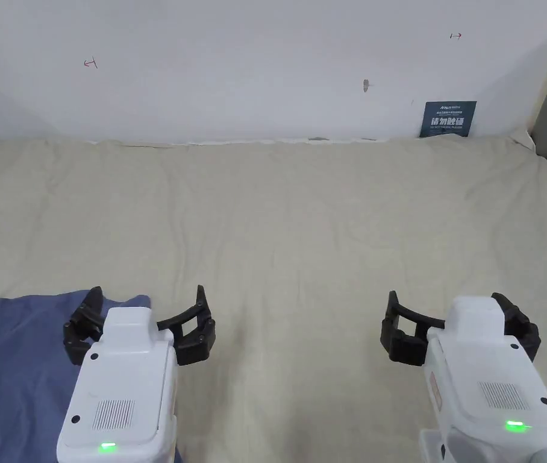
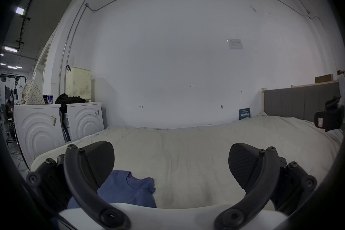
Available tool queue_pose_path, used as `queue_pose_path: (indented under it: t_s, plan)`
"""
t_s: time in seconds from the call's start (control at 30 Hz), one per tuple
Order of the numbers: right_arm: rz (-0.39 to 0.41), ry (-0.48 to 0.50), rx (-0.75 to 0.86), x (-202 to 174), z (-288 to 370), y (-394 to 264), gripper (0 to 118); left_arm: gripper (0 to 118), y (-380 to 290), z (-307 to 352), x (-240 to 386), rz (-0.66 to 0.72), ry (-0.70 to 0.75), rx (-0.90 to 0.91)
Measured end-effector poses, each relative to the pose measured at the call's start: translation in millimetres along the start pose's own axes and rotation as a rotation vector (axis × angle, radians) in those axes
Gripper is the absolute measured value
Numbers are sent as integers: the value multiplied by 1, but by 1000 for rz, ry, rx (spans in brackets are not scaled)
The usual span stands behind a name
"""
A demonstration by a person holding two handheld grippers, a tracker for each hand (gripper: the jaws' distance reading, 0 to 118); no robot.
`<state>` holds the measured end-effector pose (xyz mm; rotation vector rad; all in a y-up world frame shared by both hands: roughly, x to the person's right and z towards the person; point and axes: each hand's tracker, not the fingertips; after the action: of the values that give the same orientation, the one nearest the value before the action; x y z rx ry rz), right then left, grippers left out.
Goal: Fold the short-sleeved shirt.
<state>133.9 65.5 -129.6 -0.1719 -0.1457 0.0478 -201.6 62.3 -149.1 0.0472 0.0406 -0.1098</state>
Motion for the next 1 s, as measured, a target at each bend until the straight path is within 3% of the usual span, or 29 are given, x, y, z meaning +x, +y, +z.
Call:
queue_pose_path:
  t_s: [0.7,0.77,0.83,0.9,0.97,1.0]
  plan:
    - [43,7,17,-4,3,7,118,118,-2,-4,-4,5,1,-5]
    - [141,-23,44,-11,8,15,118,118,3,-4,-6,70,-3,2]
    - [323,-86,115,-24,15,24,118,118,9,-4,-15,253,-28,-3]
    - [550,-170,212,-40,23,29,118,118,13,-6,-29,602,-62,-29]
    - [800,-294,329,-58,29,30,118,118,10,-12,-48,1051,-86,-113]
    - [875,-328,370,-63,31,28,118,118,3,-16,-54,1240,-107,-155]
